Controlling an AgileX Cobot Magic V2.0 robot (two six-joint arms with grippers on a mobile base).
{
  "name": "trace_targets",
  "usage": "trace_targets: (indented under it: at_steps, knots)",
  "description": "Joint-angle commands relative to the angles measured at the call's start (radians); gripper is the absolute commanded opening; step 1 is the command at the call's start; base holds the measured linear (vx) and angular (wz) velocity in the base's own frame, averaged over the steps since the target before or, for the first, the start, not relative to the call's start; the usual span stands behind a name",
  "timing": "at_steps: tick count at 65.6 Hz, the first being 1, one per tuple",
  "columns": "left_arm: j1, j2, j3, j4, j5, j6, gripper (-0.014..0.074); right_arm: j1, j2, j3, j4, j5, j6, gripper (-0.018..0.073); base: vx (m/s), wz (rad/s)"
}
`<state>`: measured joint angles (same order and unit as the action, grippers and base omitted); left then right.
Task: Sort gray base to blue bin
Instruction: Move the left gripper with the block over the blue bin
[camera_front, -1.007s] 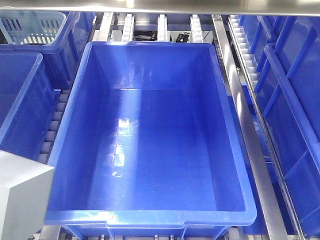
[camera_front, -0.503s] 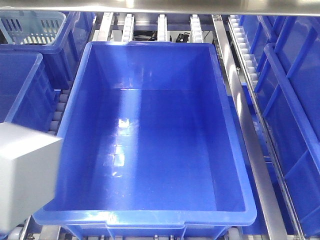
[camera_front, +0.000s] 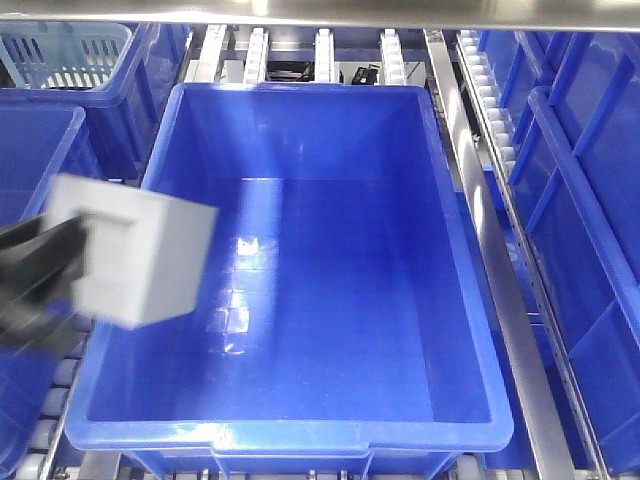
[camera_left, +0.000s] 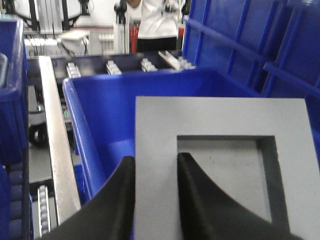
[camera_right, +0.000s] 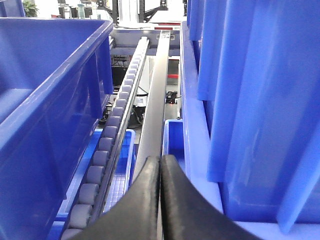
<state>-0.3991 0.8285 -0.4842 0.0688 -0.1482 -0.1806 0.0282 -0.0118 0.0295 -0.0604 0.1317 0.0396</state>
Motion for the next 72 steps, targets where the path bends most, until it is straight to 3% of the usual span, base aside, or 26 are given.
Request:
trace_targets:
  at_steps: [1,19,45,72]
  knots:
    - [-0.004,0.096,-0.092,-0.012,-0.119,-0.016,0.0015,-0.003,-0.011,0.015,-0.006,-0.074,-0.006,-0.0009,0.0,0.0]
    - [-0.064,0.354,-0.277,0.032,-0.1,-0.039,0.0026,-0.003,-0.011,0.015,-0.006,-0.074,-0.006,-0.0009,0.0,0.0]
    - [-0.14,0.685,-0.548,0.032,0.01,-0.039,0.0048,-0.003,-0.011,0.015,-0.006,-0.074,-0.006,-0.0009,0.0,0.0]
    - [-0.144,0.9,-0.729,0.031,0.105,-0.039,0.0115,-0.003,-0.011,0.015,-0.006,-0.074,-0.006,-0.0009,0.0,0.0]
